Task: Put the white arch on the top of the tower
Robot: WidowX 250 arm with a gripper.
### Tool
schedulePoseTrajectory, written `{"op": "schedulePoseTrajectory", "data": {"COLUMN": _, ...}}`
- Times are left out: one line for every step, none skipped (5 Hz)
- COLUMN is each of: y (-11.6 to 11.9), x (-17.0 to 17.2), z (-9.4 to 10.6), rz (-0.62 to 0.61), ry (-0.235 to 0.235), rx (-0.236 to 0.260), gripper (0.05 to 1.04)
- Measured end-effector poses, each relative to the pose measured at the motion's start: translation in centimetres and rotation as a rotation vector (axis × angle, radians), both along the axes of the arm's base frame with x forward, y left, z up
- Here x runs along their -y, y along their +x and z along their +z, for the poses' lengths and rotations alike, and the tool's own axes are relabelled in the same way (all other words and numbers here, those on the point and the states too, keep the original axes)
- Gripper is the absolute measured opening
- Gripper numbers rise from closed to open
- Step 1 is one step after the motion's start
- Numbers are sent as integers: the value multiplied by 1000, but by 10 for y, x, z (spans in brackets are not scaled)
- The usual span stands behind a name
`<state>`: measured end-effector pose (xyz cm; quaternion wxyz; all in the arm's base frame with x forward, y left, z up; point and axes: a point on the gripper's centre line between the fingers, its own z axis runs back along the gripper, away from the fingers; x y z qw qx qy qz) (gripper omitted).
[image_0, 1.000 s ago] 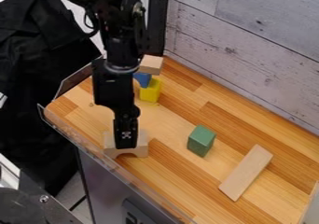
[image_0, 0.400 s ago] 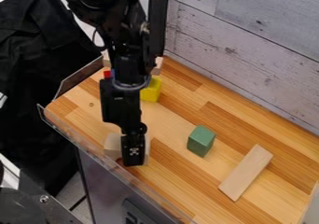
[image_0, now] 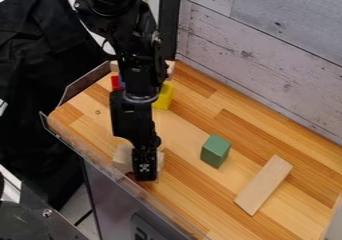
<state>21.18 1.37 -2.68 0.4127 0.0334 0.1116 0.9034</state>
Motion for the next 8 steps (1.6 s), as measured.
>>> {"op": "schedulePoseTrajectory", "data": {"y": 15, "x": -1, "z": 8, "rz": -103, "ry": -15, "rx": 36, "gripper": 626}}
{"op": "schedulePoseTrajectory", "data": {"y": 40, "x": -4, "z": 35, "rz": -210, "ry": 17, "rx": 104, "gripper": 626}}
{"op": "schedulePoseTrajectory", "data": {"y": 66, "x": -2, "z": 73, "rz": -292, "ry": 35, "rx": 203, "gripper": 626}}
{"op": "schedulePoseTrajectory", "data": {"y": 91, "x": -6, "z": 113, "rz": -327, "ry": 59, "rx": 267, "gripper": 626}}
{"op": "schedulePoseTrajectory", "data": {"y": 110, "x": -11, "z": 133, "rz": -302, "ry": 55, "rx": 346, "gripper": 626}}
{"op": "schedulePoseTrajectory", "data": {"y": 115, "x": -34, "z": 136, "rz": -257, "ry": 62, "rx": 357, "gripper": 626}}
{"op": "schedulePoseTrajectory", "data": {"y": 111, "x": -53, "z": 123, "rz": -209, "ry": 50, "rx": 320, "gripper": 626}}
{"op": "schedulePoseTrajectory", "data": {"y": 105, "x": -67, "z": 112, "rz": -188, "ry": 42, "rx": 277, "gripper": 626}}
